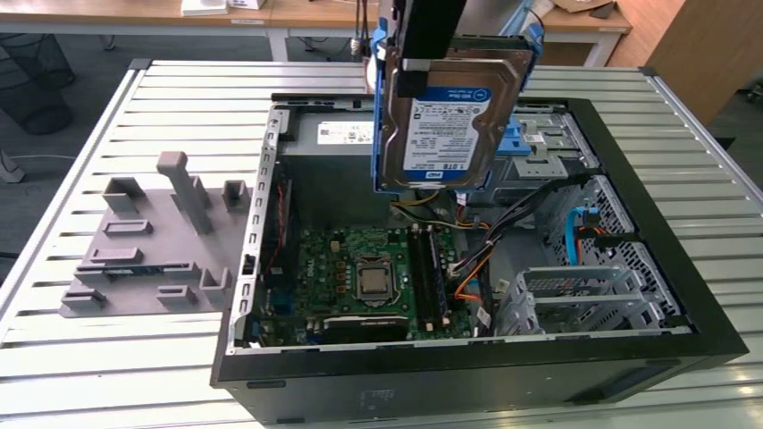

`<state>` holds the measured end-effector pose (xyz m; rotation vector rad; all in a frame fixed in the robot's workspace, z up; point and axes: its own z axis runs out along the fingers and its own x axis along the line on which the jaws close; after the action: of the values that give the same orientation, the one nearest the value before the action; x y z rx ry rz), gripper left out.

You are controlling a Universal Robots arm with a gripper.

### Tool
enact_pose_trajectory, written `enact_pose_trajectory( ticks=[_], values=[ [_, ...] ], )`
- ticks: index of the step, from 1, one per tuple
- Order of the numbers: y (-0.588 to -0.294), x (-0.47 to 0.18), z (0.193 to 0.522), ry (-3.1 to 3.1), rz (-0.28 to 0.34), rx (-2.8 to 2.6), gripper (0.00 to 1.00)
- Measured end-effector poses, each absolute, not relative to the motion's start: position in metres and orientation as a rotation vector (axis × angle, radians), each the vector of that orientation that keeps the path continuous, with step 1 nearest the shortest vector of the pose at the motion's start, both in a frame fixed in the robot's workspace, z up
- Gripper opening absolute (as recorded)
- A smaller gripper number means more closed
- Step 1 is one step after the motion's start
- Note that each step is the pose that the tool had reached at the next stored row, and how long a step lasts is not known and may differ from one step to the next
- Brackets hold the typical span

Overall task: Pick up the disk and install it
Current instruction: 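Insert the disk into the insertion slot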

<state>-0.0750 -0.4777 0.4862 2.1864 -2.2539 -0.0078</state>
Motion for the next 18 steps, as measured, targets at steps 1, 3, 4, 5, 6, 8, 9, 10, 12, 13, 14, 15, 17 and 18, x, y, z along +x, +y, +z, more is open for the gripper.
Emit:
enact_pose_trajectory(
  ticks=[1,3,4,5,6,8,9,10,12,13,14,15,17,18],
  values=[
    [-0.4778,-0.0747,0.4861,-2.254,-0.008,2.186,0.36],
    [-0.4777,-0.0746,0.4862,-2.254,-0.008,2.186,0.36],
    [-0.4777,-0.0746,0.4862,-2.254,-0.008,2.186,0.36],
    [-0.4777,-0.0746,0.4862,-2.254,-0.008,2.186,0.36],
    [-0.4777,-0.0745,0.4862,-2.254,-0.008,2.186,0.36],
    [-0.4777,-0.0745,0.4862,-2.254,-0.008,2.186,0.36],
    [-0.4777,-0.0745,0.4861,-2.254,-0.008,2.186,0.36],
    [-0.4777,-0.0744,0.4862,-2.254,-0.008,2.186,0.36],
    [-0.4777,-0.0744,0.4862,-2.254,-0.008,2.186,0.36],
    [-0.4777,-0.0744,0.4861,-2.254,-0.008,2.186,0.36],
    [-0.4778,-0.0744,0.4861,-2.254,-0.008,2.186,0.36],
    [-0.4785,-0.0743,0.4862,-2.254,-0.008,2.186,0.36],
    [-0.4819,-0.0744,0.4861,-2.254,-0.008,2.186,0.36],
    [-0.4836,-0.0744,0.4861,-2.254,-0.008,2.186,0.36]
  ],
)
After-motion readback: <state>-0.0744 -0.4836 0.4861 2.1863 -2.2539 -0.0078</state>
